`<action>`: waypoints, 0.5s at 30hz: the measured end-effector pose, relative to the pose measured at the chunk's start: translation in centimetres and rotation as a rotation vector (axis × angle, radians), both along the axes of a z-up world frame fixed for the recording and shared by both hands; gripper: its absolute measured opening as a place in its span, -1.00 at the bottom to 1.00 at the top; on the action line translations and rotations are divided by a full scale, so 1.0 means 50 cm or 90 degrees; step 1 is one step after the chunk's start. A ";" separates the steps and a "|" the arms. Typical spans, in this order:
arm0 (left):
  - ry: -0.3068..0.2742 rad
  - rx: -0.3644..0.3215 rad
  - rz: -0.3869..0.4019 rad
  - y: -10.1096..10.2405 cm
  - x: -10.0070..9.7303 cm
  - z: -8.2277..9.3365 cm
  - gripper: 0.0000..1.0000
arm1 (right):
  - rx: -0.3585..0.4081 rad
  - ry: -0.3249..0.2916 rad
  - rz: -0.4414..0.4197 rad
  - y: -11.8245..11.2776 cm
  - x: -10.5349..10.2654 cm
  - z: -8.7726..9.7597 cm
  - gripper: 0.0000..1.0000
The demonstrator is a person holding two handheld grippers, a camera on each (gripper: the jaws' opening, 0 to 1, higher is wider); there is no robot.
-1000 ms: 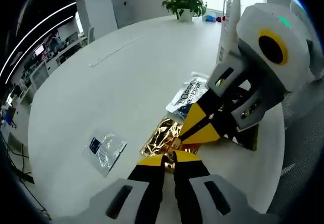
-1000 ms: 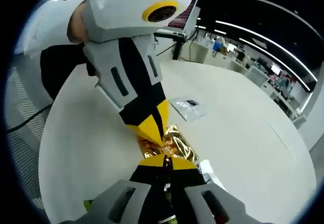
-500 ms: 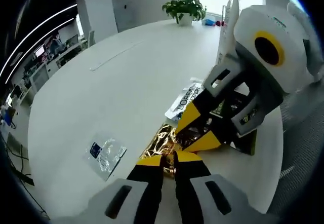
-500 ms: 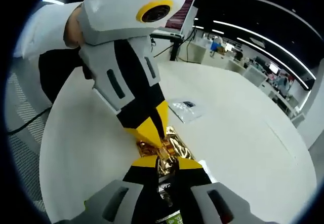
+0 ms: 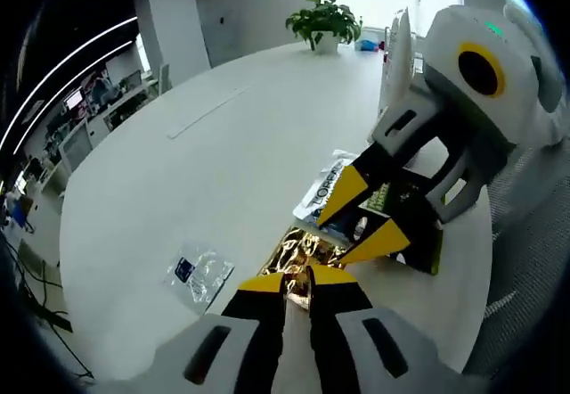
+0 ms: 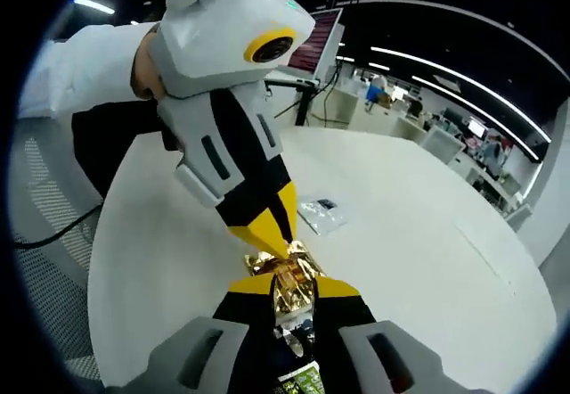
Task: Arrange the skincare products in the storage area until every visible bottle or jar stands upright without overlapping.
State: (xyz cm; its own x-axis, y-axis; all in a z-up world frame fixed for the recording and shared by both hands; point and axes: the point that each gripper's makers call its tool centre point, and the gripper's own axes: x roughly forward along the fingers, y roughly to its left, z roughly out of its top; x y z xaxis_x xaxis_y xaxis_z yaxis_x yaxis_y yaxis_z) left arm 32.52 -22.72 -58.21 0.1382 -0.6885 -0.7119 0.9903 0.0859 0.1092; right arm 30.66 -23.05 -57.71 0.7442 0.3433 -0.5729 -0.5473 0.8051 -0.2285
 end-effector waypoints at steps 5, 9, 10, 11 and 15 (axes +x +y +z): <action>-0.010 -0.003 0.003 0.010 -0.009 0.017 -0.74 | 0.003 -0.016 -0.005 -0.003 -0.011 0.025 -0.79; -0.020 -0.028 0.009 0.005 -0.017 0.048 -0.70 | 0.007 -0.029 -0.006 -0.007 -0.030 0.052 -0.75; -0.015 -0.034 0.009 0.002 -0.018 0.049 -0.69 | 0.008 -0.031 -0.006 -0.008 -0.032 0.055 -0.73; -0.013 -0.039 0.010 -0.001 -0.019 0.051 -0.69 | 0.010 -0.035 -0.008 -0.009 -0.037 0.062 -0.72; -0.023 -0.045 0.003 -0.005 -0.043 0.067 -0.62 | 0.015 -0.050 -0.015 -0.011 -0.056 0.087 -0.63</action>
